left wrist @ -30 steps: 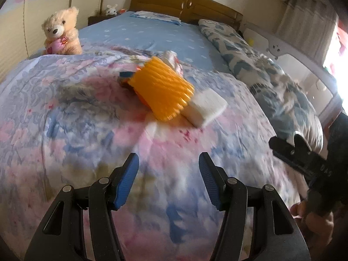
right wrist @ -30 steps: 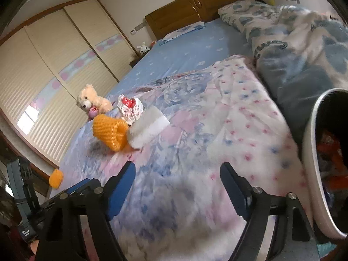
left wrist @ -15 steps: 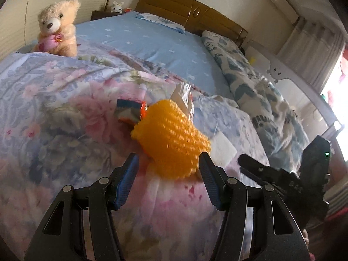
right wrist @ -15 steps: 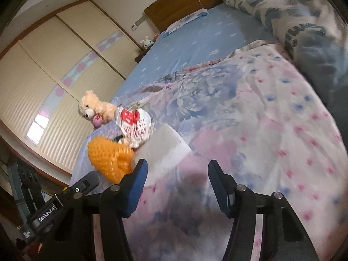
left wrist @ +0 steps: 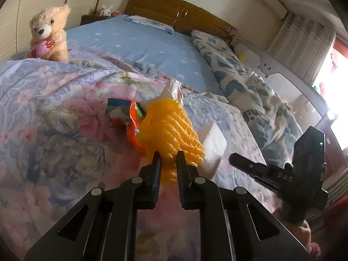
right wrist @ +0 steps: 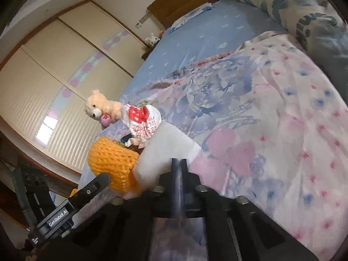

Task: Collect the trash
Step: 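Grasp the orange foam net with the left tool while the right tool grasps the white foam block, then carry the orange foam net and white foam block over the bin with both tools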

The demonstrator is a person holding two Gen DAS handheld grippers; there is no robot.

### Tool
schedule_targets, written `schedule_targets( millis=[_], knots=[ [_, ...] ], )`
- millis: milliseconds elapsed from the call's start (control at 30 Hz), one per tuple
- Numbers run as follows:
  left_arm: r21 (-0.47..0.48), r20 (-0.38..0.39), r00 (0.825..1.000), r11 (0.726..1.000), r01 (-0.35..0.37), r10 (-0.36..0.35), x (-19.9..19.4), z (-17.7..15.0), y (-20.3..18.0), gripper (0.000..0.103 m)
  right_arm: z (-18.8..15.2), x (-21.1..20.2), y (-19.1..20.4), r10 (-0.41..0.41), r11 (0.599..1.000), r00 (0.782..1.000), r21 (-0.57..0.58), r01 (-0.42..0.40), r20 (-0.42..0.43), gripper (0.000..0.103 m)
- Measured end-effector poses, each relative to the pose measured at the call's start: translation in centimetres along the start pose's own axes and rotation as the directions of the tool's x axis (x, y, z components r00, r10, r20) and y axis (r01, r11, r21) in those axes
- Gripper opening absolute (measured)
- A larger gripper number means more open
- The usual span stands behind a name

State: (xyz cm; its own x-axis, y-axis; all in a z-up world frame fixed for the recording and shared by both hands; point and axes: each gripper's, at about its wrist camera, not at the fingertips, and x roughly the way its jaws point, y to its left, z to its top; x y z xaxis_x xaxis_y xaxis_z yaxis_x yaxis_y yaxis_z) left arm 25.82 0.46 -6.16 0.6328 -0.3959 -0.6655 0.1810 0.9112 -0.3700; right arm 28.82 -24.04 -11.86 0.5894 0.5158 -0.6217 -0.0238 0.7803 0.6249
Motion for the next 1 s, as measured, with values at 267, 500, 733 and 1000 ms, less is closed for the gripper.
schedule_targets(
  millis=[267, 500, 733, 1000],
  knots=[
    [0.007, -0.004, 1.0, 1.0, -0.021, 0.021, -3.4, -2.8, -0.5, 0.012, -1.7, -4.4, -0.6, 0.003, 1.0, 1.0, -0.012, -0.003, 0.023, 0.007],
    [-0.028, -0.004, 0.996, 0.995, -0.094, 0.094, -6.6, -5.0, 2.3, 0.012, -2.5, -2.3, 2.9, -0.036, 0.994, 0.999, -0.108, 0.036, 0.001, 0.057],
    [-0.05, -0.028, 0.993, 0.992, -0.118, 0.117, -7.6, -5.7, 4.7, 0.012, -3.4, 3.3, 7.9, -0.163, 0.924, 0.985, -0.359, 0.13, -0.063, 0.073],
    [-0.015, -0.037, 0.996, 0.996, -0.086, 0.085, -7.6, -5.6, 3.3, 0.012, -3.9, 4.0, 7.8, -0.226, 0.901, 0.972, -0.392, 0.186, -0.058, 0.046]
  ],
)
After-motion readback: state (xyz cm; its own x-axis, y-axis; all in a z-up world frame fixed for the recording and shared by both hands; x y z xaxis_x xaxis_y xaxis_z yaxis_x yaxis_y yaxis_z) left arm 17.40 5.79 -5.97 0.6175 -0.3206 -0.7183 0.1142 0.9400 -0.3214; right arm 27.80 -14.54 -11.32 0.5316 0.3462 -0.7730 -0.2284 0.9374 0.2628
